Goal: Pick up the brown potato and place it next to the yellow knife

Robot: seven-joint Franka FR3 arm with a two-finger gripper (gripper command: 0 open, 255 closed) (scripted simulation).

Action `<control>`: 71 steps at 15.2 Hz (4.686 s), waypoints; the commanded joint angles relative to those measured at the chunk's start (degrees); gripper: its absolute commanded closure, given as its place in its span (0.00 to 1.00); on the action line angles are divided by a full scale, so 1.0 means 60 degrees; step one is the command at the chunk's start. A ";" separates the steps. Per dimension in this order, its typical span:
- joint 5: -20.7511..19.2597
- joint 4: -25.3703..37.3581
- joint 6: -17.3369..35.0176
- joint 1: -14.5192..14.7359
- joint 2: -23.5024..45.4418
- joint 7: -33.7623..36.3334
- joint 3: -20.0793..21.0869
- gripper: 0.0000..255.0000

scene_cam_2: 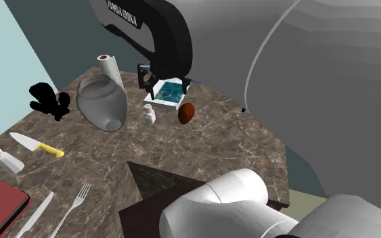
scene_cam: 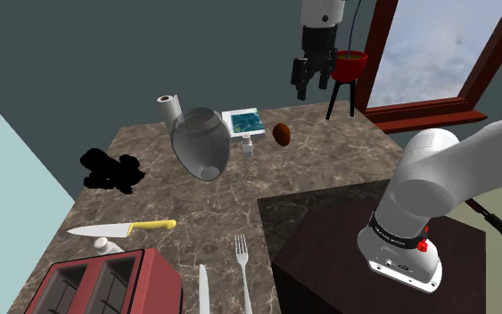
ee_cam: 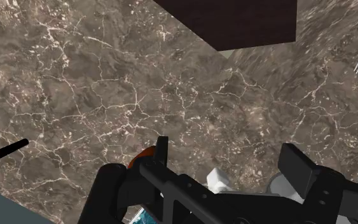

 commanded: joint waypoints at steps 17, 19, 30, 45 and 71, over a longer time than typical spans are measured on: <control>-0.1260 0.0829 0.3219 -0.1292 0.5521 0.3799 0.0710 0.00; -0.1482 0.1144 0.3433 -0.1425 0.6262 0.4282 0.0686 0.00; -0.2148 0.1736 0.4426 -0.1779 0.8423 0.5571 0.0388 0.00; -0.2206 0.1524 0.4749 -0.1817 0.8531 0.5601 0.0350 1.00; -0.1949 0.2872 0.2244 -0.1762 0.7316 0.5013 0.0411 1.00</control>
